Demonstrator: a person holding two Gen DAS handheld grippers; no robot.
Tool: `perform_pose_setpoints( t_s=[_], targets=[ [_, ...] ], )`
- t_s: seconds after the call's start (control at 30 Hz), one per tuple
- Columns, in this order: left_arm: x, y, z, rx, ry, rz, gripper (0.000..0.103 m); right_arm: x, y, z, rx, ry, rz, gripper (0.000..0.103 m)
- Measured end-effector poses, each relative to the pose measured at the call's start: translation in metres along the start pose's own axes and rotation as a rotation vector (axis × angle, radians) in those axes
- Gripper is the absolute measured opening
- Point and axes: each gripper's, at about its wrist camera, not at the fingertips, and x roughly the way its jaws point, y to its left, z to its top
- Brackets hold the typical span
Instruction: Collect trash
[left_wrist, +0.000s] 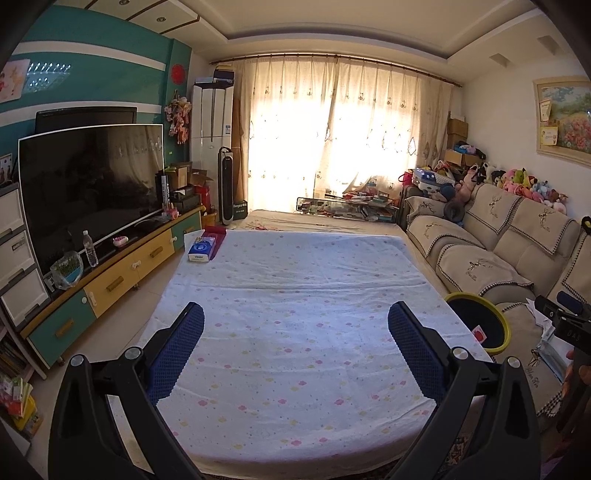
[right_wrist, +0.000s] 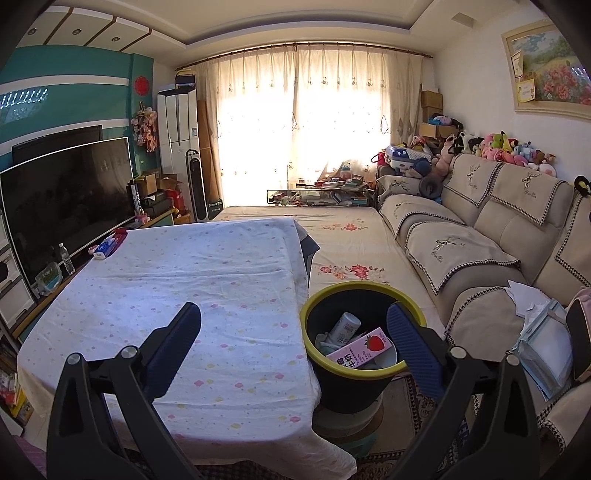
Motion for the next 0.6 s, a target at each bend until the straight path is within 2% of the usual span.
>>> perform_pose_setpoints(
  t_s=[0.6],
  targets=[
    [0.0012, 0.0024, 0.0037, 0.007, 0.001, -0.004, 0.098, 0.0067, -0.0040, -0.0033, 0.008, 0.007, 0.007, 0.096]
  ],
)
